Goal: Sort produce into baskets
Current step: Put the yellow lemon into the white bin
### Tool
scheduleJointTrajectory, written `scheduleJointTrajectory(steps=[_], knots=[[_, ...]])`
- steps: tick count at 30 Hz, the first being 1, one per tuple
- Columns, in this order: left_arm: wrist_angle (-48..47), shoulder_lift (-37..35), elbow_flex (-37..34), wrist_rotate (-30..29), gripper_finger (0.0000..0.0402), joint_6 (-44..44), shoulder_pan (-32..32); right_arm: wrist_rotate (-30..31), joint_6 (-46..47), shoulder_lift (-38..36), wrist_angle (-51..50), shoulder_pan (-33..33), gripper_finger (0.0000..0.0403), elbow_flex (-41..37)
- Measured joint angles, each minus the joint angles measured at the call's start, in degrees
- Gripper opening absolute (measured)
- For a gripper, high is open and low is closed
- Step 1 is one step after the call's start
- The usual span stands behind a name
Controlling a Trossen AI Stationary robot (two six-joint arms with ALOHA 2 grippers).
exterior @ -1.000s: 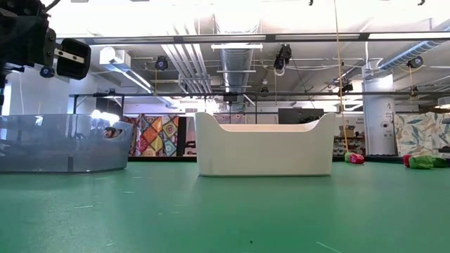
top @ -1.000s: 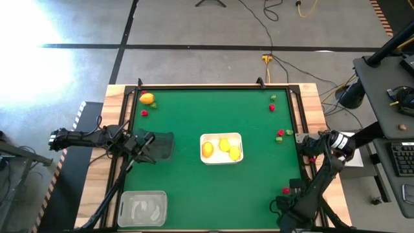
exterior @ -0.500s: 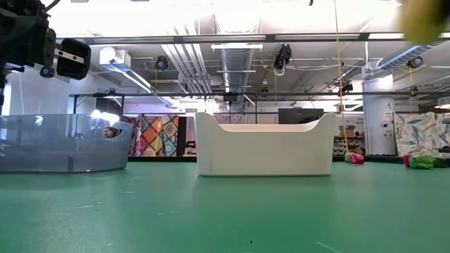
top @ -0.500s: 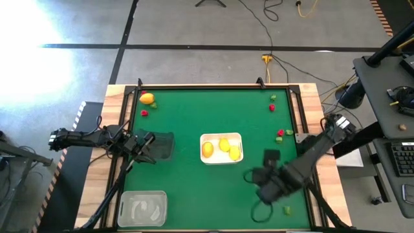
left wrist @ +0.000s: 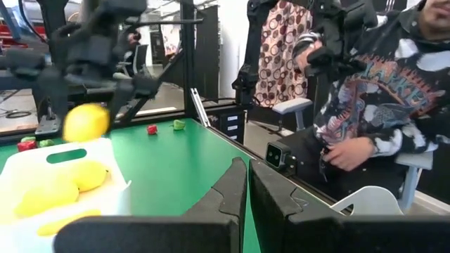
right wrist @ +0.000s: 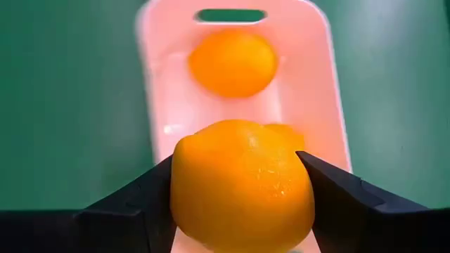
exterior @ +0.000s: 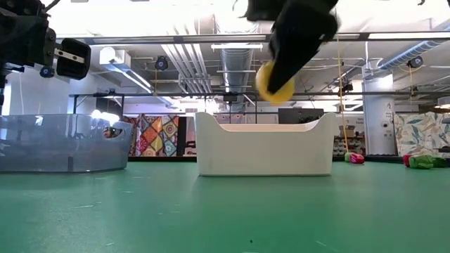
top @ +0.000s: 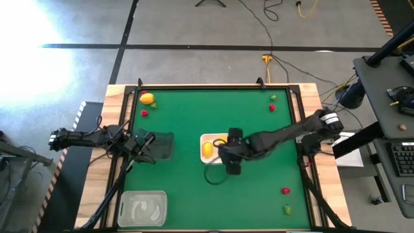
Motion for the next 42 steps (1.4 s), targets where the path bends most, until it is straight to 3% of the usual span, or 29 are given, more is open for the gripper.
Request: scheduleJointTrajectory(steps=[8, 25, 35, 38, 42], knots=[[-0.02, 0.03, 0.01, 0.0, 0.0002, 0.0, 0.0, -4.91, -0.94, 4.61, 7.62, -4.55, 0.0247, -2.69], [-0.02, 0.09, 0.01, 0.0, 0.0002, -0.02, 0.0, -5.75, -0.83, 11.23, 15.23, -5.17, 0.0253, -2.72], [-0.02, 0.09, 0.01, -0.02, 0.0002, 0.24, 0.0, -5.89, 0.71, 11.17, 14.87, -5.56, 0.0303, -2.3], [1.3, 0.11, 0.01, -3.48, 0.0002, 3.28, 0.0, -5.88, 1.07, 11.12, 14.62, -5.78, 0.0315, -1.72], [5.3, 0.28, 0.01, -14.29, 0.0002, 6.93, 0.0, -5.9, 1.09, 10.11, 10.6, -5.79, 0.0323, 1.95]])
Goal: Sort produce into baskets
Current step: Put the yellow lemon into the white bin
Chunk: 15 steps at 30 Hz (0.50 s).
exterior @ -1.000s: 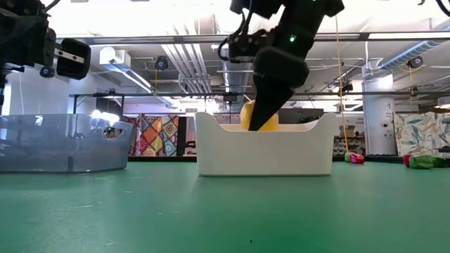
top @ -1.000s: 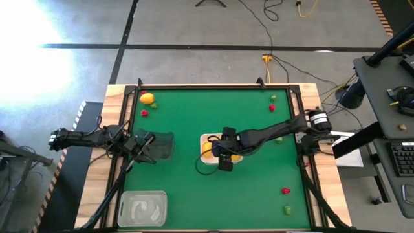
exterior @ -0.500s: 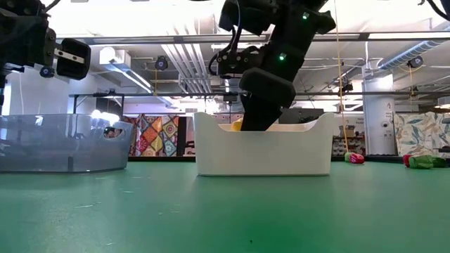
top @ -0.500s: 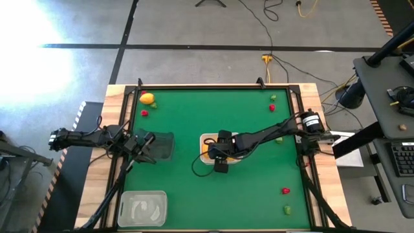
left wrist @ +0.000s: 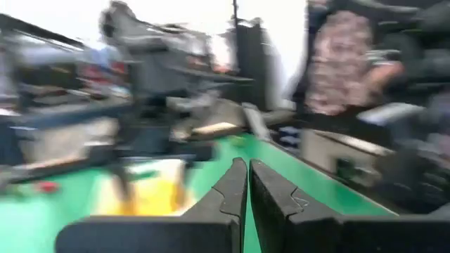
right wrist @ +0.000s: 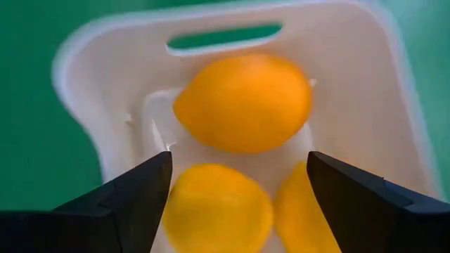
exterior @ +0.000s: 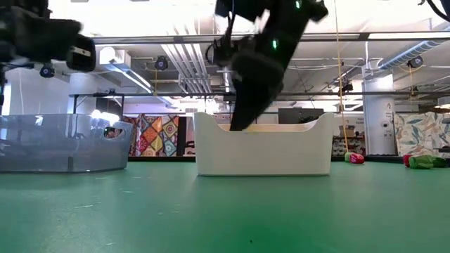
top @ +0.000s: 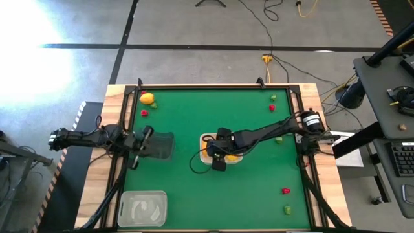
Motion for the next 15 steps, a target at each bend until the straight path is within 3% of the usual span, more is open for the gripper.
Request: scheduleJointTrajectory(steps=[4, 8, 12, 15], knots=[[7.62, 0.04, 0.0, -5.46, 0.0002, -5.28, 0.0, 0.26, 0.27, -2.91, -9.4, 0.47, 0.0321, 6.18], [16.84, 0.04, 0.0, -6.23, 0.0002, -5.94, 0.0, 1.87, 4.47, -8.06, -15.56, 2.86, 0.0307, 9.39], [20.33, 0.08, 0.02, -7.76, 0.0002, -4.03, 0.0, 9.14, 10.83, -14.04, -16.96, 8.32, 0.029, 7.61], [20.11, 0.38, 0.02, -16.67, 0.0002, -8.84, 0.0, 18.58, 16.3, -17.3, -16.97, 13.98, 0.0278, 4.88]])
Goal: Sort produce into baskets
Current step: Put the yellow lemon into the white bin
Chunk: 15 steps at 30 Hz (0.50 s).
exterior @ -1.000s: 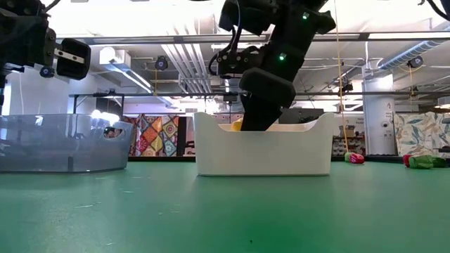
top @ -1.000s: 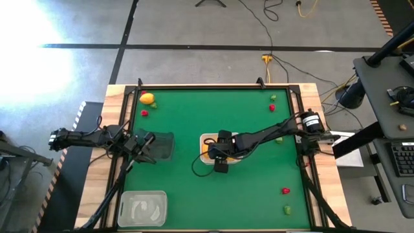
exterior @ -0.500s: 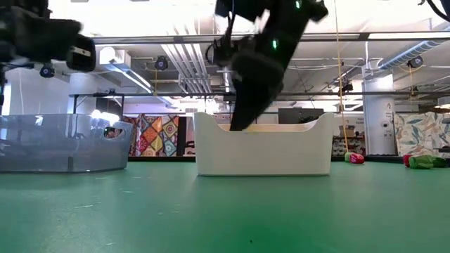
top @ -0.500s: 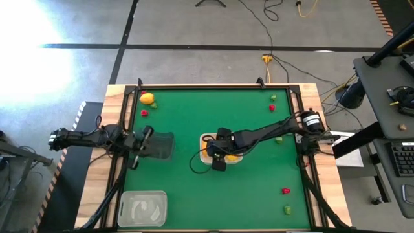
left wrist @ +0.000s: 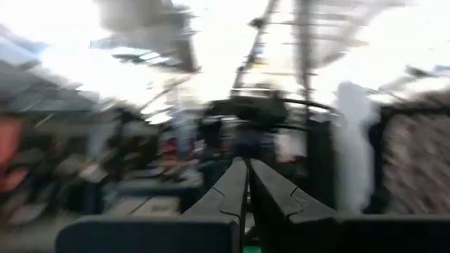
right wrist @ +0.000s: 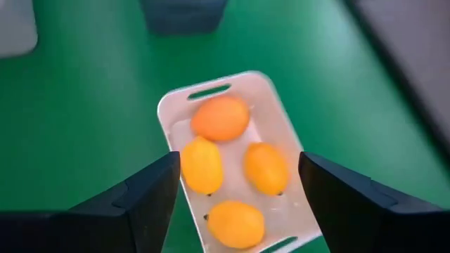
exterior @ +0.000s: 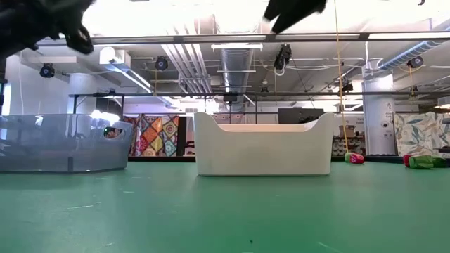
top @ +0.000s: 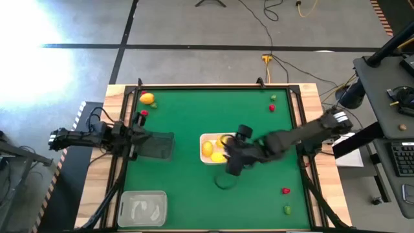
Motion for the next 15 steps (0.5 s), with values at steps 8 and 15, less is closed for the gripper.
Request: scheduleJointTrajectory(steps=[8, 15], knots=[[-2.17, 5.12, 1.2, -20.95, 0.0002, -8.01, 0.08, 29.93, 11.62, -2.09, 4.1, 10.82, 0.0255, -8.83], [-38.72, 17.04, 19.36, -50.24, 0.0002, -19.2, 2.41, 36.99, 11.93, -0.01, 11.13, 10.78, 0.0243, -14.82]])
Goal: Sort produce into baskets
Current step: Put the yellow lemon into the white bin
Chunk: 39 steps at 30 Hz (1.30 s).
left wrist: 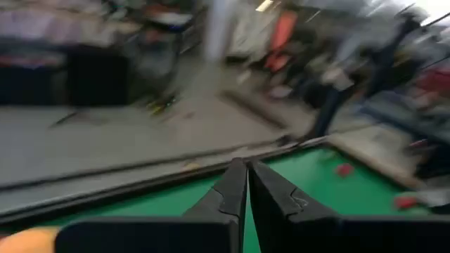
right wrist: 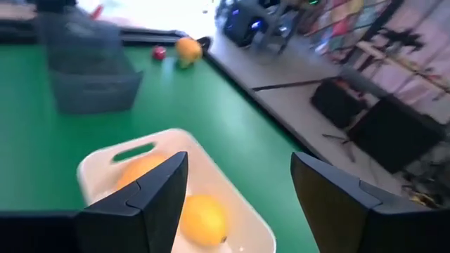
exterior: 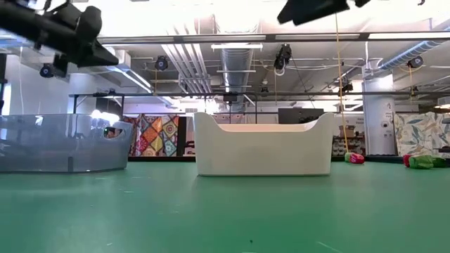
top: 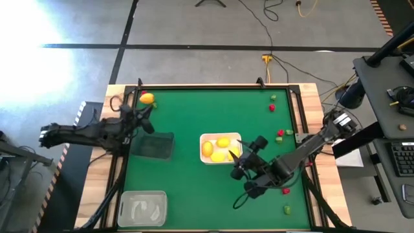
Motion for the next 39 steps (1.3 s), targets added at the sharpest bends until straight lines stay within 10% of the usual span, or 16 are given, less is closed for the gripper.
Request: scheduleJointTrajectory(steps=[9, 18, 22, 39], knots=[[-35.35, 21.19, 23.68, 0.99, 0.0044, -4.41, 16.45, 12.81, 14.47, 2.52, 3.14, -2.57, 0.0233, -7.65], [-44.75, 39.54, 35.08, 28.25, 0.0192, 7.51, 39.33, -1.05, 16.08, 0.61, 2.89, -3.55, 0.0255, -10.01], [-56.27, 49.48, 42.15, 29.7, 0.0246, 10.34, 45.65, -0.29, 14.14, 1.15, 3.07, -1.98, 0.0275, -10.87], [-75.17, 83.8, 59.11, 29.59, 0.0307, 32.17, 52.17, 1.88, 12.53, 0.6, 3.2, 0.56, 0.0351, -9.65]])
